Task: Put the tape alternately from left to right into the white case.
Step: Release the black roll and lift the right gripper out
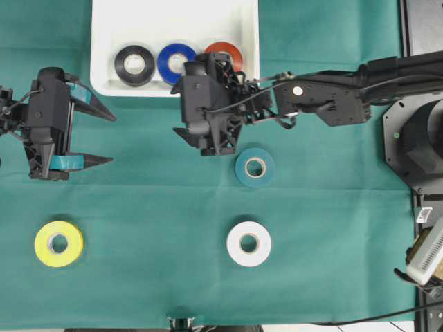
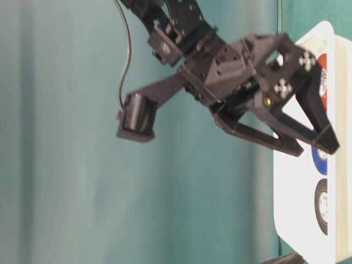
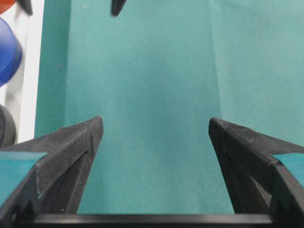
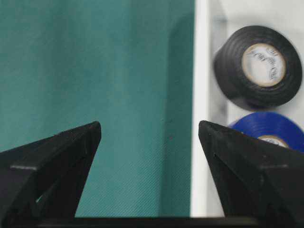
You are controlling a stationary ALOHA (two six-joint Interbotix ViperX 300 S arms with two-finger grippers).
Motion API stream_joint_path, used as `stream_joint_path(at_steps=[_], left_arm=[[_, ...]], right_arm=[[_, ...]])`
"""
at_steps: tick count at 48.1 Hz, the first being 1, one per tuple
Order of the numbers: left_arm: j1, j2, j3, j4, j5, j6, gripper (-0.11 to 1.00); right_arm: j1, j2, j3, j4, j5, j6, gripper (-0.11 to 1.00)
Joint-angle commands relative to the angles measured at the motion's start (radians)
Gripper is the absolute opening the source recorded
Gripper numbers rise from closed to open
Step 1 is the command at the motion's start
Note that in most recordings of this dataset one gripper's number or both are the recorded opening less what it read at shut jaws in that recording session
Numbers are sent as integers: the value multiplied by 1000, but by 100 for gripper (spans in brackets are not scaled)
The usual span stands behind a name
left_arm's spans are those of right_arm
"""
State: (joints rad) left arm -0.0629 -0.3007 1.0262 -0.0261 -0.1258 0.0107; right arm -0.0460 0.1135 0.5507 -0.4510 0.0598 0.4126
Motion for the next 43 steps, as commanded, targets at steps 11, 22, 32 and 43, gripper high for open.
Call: stream_joint_path(at_steps=[11, 22, 32, 43], left_arm=[[2, -6, -8, -2, -11, 0, 98], [2, -8, -3, -2, -11, 0, 98], [2, -12, 0, -2, -11, 0, 98], [2, -12, 0, -2, -11, 0, 98]], right_arm=[[18, -117, 87, -2, -55, 5, 85], [18, -166, 169, 0, -132, 5, 85], [18, -187, 215, 0, -184, 5, 85], [18, -187, 218, 0, -187, 5, 85]])
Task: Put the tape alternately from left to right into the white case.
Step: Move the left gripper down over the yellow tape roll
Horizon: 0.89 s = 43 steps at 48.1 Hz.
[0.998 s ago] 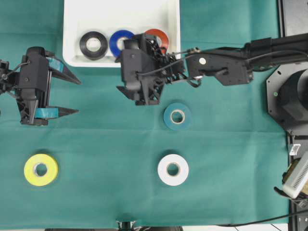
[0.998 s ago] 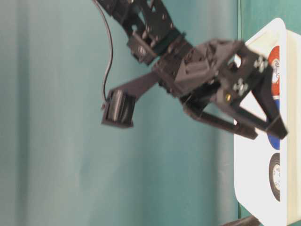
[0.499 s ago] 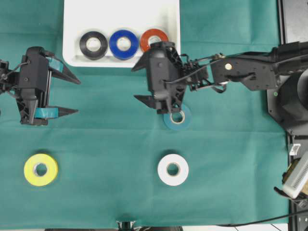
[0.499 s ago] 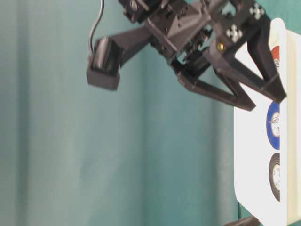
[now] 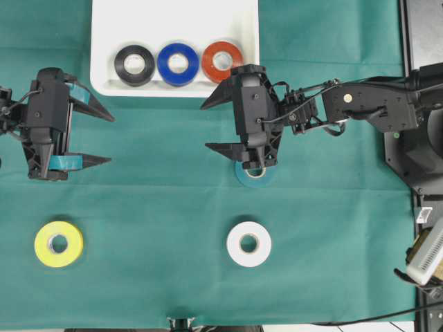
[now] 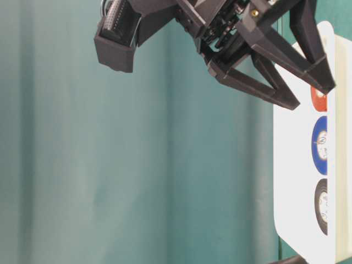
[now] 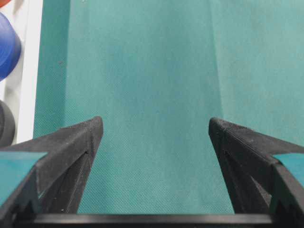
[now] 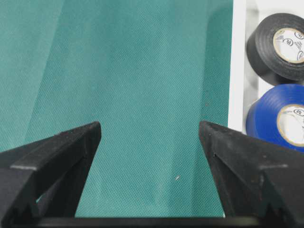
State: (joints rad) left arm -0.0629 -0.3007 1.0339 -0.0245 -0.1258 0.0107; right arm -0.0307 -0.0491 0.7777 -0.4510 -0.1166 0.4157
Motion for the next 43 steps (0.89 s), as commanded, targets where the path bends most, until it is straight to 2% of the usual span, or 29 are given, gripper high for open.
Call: stream_joint_path(at_steps=[1, 12, 27, 43], left_arm=[[2, -14, -8, -3, -11, 0, 98], [-31, -29, -6, -3, 9, 2, 98], [-149, -75, 26, -3, 77, 3, 98], [-282, -143, 81, -3, 80, 2, 98]], right_arm=[[2, -25, -9, 0, -11, 2, 85], [3, -25, -8, 0, -11, 2, 85], [3, -25, -9, 0, -8, 2, 85], [3, -25, -8, 0, -6, 2, 85]])
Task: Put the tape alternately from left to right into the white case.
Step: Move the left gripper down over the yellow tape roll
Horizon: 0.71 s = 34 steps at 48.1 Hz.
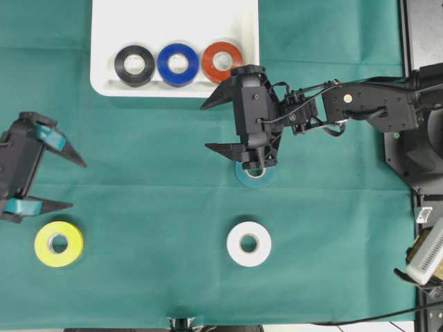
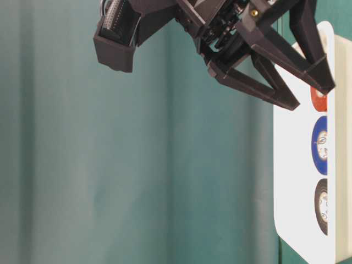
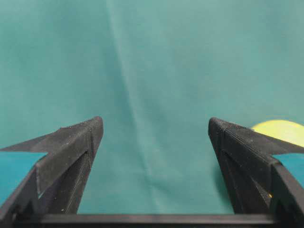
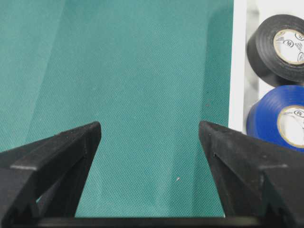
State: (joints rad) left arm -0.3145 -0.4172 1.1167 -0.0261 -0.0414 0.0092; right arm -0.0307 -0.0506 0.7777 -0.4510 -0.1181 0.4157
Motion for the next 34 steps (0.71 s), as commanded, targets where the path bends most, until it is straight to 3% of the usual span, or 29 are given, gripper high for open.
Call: stream_joint_path(at_steps=[1, 17, 34], left_arm=[[-40, -28, 0, -2, -5, 3, 98], [-173, -41, 44, 0, -3, 5, 94], [-181, -3, 43, -2, -32, 3, 92]], right_arm=[[2, -23, -6, 2, -5, 2, 85], [2, -23, -6, 0, -5, 2, 85], [3, -23, -6, 2, -9, 2, 85]])
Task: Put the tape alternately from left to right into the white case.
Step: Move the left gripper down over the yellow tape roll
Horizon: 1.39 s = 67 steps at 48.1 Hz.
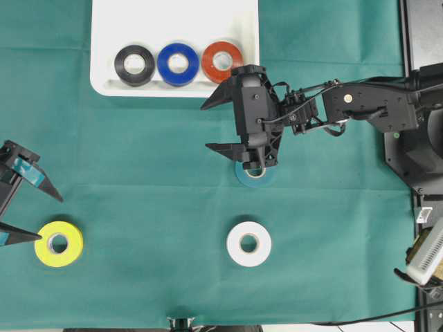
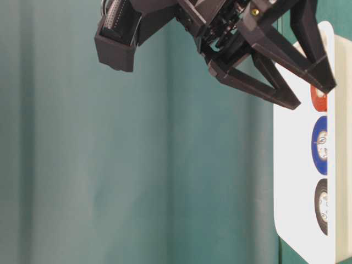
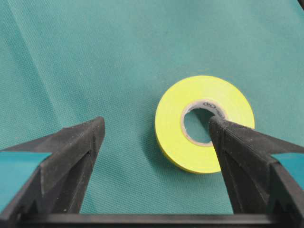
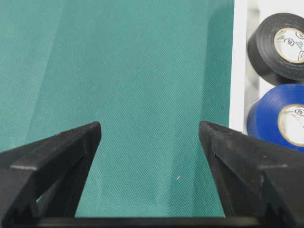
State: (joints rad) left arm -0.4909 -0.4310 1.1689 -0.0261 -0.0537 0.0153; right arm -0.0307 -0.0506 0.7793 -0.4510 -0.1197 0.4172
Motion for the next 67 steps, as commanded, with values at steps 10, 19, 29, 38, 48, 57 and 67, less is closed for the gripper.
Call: stream_joint_path(at_steps=[10, 19, 29, 38, 48, 57, 67], left_arm=[[-6, 104, -23, -2, -84, -5, 92], [-9, 204, -43, -2, -100, -6, 92], [-9, 278, -69, -2, -100, -6, 92], [-9, 327, -83, 0, -100, -6, 92], [-9, 356, -89, 0, -110, -6, 92], [-9, 362, -94, -2, -135, -6, 92], [-20, 360, -94, 0, -135, -8, 86]], right_arm=[[2, -18, -8, 3, -8, 0, 85], [2, -15, -8, 2, -5, 0, 85], [2, -15, -8, 3, -3, 2, 85], [3, -15, -8, 3, -3, 2, 85], [2, -15, -8, 2, -3, 2, 85], [3, -14, -8, 2, -3, 0, 85], [2, -8, -8, 3, -3, 0, 85]])
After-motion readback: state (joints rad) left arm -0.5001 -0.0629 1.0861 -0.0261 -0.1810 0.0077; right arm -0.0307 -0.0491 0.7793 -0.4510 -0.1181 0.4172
